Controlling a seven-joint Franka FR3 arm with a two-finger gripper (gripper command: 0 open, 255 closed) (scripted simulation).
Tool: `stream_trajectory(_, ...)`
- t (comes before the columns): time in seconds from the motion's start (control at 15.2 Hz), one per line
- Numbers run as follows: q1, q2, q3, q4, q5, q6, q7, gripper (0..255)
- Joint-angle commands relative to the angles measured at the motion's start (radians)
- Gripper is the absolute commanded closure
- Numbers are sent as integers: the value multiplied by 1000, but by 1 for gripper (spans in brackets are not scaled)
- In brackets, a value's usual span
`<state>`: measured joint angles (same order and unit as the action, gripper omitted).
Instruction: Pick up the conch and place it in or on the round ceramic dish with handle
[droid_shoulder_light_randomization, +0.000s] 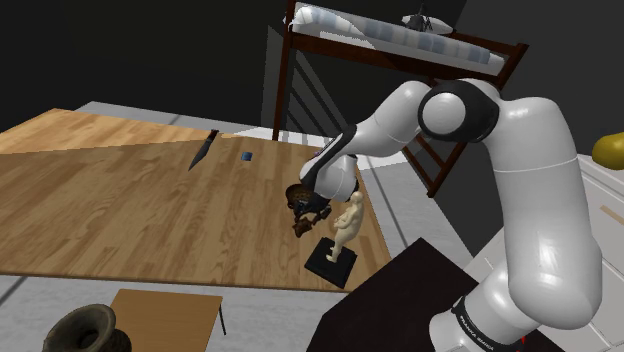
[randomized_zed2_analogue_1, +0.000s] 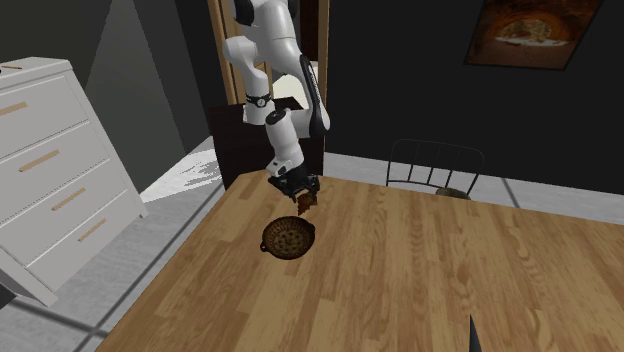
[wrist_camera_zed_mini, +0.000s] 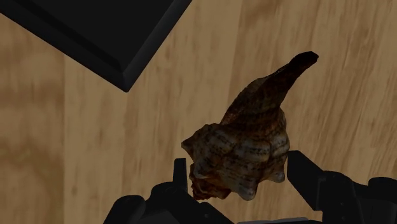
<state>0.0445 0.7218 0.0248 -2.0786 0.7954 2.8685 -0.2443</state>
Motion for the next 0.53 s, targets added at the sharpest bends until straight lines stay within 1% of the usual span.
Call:
stream_trajectory(0.0, 8, -20, -9, -11, -7, -11, 10, 255)
stream_trajectory(0.46, 44, -117, -55, -57, -48, -65, 64, 255)
